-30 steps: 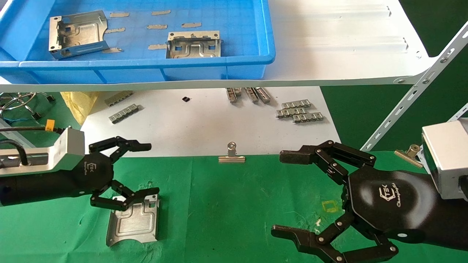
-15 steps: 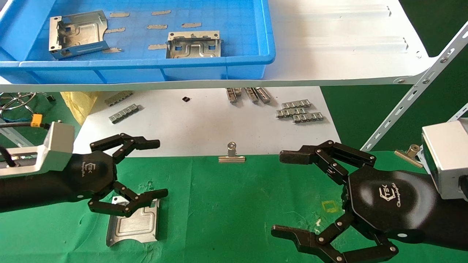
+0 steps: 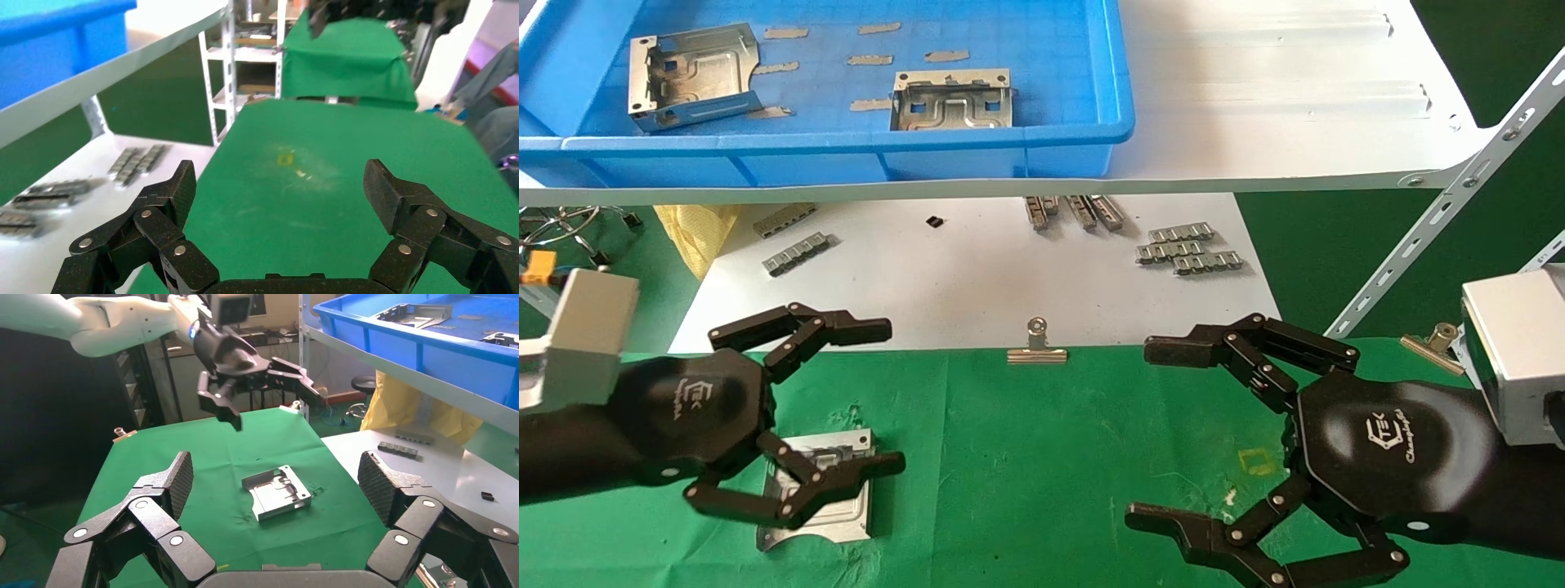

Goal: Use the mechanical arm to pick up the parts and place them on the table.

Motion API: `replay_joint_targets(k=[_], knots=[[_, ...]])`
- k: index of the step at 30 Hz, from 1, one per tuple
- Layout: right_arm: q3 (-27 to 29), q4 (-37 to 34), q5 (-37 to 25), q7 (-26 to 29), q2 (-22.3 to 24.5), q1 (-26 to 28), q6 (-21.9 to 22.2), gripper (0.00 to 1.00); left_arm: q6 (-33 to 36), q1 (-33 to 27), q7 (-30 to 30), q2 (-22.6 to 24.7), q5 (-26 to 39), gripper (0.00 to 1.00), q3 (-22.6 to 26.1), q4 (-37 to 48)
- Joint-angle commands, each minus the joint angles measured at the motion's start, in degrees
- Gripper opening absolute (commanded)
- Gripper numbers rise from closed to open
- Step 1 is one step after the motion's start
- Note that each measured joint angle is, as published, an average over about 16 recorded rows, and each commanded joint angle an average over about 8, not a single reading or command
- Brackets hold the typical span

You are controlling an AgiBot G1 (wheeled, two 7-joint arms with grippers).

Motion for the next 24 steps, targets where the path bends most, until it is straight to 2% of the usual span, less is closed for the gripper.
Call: replay_joint_targets(k=[1, 14, 24], knots=[[0.0, 0.0, 0.0, 0.0, 0.0, 0.0, 0.0, 1.00, -0.2, 1.1, -1.5, -0.5, -0.5, 1.00, -1.1, -2.3], [0.0, 0.0, 0.0, 0.0, 0.0, 0.0, 0.0, 1.00, -1.5, 7.7, -10.1, -3.1, -3.8, 1.00, -7.6, -15.5], [0.0, 0.0, 0.0, 0.0, 0.0, 0.0, 0.0, 1.00, -1.6, 8.3, -10.4, -3.3, -4.2, 1.00, -8.1, -16.3]])
